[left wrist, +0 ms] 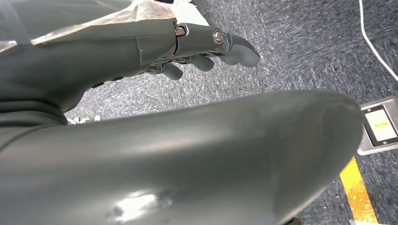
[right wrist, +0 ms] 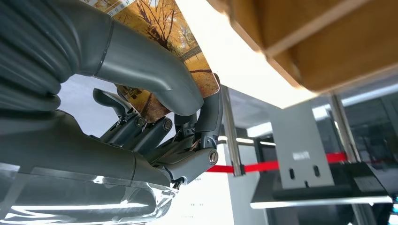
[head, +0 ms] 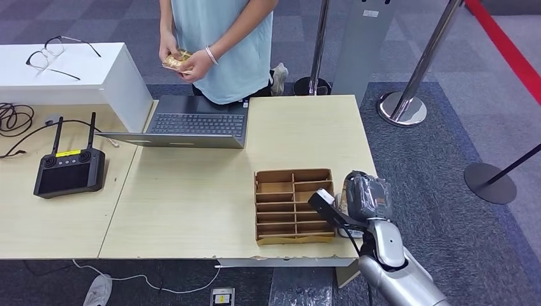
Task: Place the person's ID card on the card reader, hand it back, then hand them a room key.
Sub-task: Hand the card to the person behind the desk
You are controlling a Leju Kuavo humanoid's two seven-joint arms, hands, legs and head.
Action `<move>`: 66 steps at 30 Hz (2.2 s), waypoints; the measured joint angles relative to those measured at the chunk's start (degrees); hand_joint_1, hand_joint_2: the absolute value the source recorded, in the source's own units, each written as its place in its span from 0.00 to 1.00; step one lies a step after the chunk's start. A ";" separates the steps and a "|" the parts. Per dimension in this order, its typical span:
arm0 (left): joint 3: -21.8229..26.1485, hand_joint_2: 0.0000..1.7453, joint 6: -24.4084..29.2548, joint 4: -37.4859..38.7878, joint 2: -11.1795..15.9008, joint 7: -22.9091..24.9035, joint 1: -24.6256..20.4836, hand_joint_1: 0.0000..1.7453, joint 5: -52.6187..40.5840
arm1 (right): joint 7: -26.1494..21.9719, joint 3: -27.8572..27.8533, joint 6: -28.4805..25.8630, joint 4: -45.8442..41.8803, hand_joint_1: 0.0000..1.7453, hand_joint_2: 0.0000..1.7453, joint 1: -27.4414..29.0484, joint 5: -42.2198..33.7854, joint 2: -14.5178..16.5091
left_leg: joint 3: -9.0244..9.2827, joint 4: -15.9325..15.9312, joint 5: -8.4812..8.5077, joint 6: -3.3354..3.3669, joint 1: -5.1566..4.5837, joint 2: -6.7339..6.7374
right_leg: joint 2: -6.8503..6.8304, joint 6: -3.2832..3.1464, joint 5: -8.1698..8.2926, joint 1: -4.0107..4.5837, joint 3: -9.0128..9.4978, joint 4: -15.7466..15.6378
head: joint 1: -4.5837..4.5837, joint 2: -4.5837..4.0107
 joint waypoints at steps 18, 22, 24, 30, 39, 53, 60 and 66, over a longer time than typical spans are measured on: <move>0.00 0.00 0.00 0.00 -0.02 -1.17 0.00 0.00 -0.16 | 0.02 0.17 2.99 -8.86 1.00 1.00 -5.28 1.80 -0.49 | -0.02 0.00 0.00 0.00 0.00 0.00 | 0.00 0.00 0.00 0.00 -0.01 0.01 | -0.01 0.00; 0.00 0.00 0.00 0.00 -0.04 -1.48 0.00 0.00 -0.28 | -0.19 0.59 4.08 -9.84 1.00 1.00 -7.03 2.10 -0.38 | -0.03 0.00 0.00 0.00 0.00 0.00 | 0.00 0.00 0.00 0.00 -0.01 0.02 | 0.00 0.00; 0.00 0.00 0.00 0.00 -0.07 -1.61 -0.01 0.00 -0.40 | -0.27 0.91 4.74 -10.16 1.00 1.00 -8.18 2.28 -0.25 | -0.03 0.00 0.00 0.00 0.00 0.00 | 0.00 0.00 0.00 0.00 -0.01 0.02 | -0.01 0.00; -0.02 0.00 -0.02 0.00 -0.15 -1.74 -0.03 0.00 -1.02 | -0.99 1.99 6.97 -10.65 1.00 1.00 -12.29 2.50 0.62 | -0.03 0.00 0.00 0.00 0.00 0.00 | 0.00 0.00 0.00 0.00 -0.02 0.04 | 0.00 0.00; -0.30 0.00 -0.08 0.00 -0.28 -1.86 -0.04 0.00 -1.60 | -1.74 4.67 9.29 -10.63 1.00 1.00 -18.21 2.51 2.75 | -0.04 0.00 0.01 -0.01 0.00 -0.01 | 0.00 0.00 0.00 0.00 -0.03 0.05 | 0.00 0.00; -0.49 0.00 -0.74 0.00 -0.63 -1.79 -0.03 0.00 -2.01 | -1.84 7.92 10.58 -10.33 1.00 1.00 -22.74 2.42 4.55 | -0.07 0.00 0.01 -0.02 0.00 -0.01 | 0.00 0.00 0.00 0.00 -0.04 0.05 | 0.00 0.00; -0.50 0.00 -0.79 0.00 -0.82 -1.83 -0.02 0.00 -2.11 | -1.84 9.10 11.31 -10.32 1.00 1.00 -23.78 2.45 4.88 | -0.07 0.00 0.01 -0.02 0.00 -0.01 | 0.00 0.00 0.00 0.00 -0.06 0.06 | 0.00 0.00; -0.50 0.00 -0.76 0.00 -0.83 -2.05 -0.03 0.00 -2.11 | -1.84 10.20 11.50 -10.21 1.00 1.00 -24.78 2.48 5.09 | -0.08 0.00 0.01 -0.02 0.00 -0.01 | 0.00 0.00 0.00 0.00 -0.06 0.06 | -0.01 0.00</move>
